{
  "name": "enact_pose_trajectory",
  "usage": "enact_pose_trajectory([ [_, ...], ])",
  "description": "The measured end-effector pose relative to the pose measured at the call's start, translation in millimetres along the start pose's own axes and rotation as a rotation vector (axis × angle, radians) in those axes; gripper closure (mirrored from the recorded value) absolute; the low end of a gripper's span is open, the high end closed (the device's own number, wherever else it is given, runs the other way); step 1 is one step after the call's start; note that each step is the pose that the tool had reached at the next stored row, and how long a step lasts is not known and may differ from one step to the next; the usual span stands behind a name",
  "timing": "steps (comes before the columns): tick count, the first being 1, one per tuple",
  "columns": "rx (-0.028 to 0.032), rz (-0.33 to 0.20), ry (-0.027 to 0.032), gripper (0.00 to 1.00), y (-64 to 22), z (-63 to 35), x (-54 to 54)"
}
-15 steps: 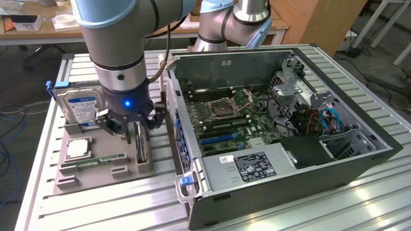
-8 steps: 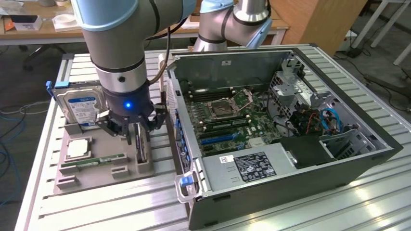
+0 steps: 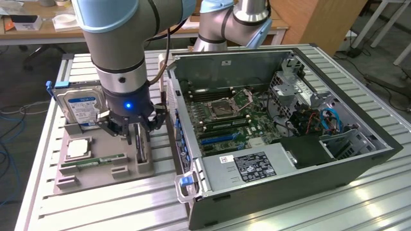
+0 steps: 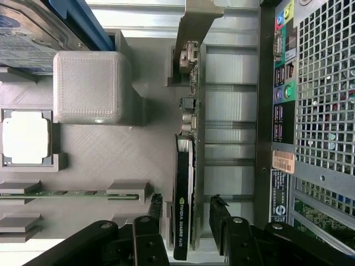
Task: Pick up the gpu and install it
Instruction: 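Pick up the gpu and move the gpu toward the slot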
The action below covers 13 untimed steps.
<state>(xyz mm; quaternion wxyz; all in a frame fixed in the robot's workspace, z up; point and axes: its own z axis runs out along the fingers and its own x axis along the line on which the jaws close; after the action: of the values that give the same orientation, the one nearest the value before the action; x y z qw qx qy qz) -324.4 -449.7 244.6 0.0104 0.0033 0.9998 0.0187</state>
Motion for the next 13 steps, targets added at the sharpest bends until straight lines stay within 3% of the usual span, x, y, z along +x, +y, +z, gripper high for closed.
enact_pose_trajectory([
  [13,0.0001,0.0,-0.0001,0.53,1.6,0.9,0.1],
])
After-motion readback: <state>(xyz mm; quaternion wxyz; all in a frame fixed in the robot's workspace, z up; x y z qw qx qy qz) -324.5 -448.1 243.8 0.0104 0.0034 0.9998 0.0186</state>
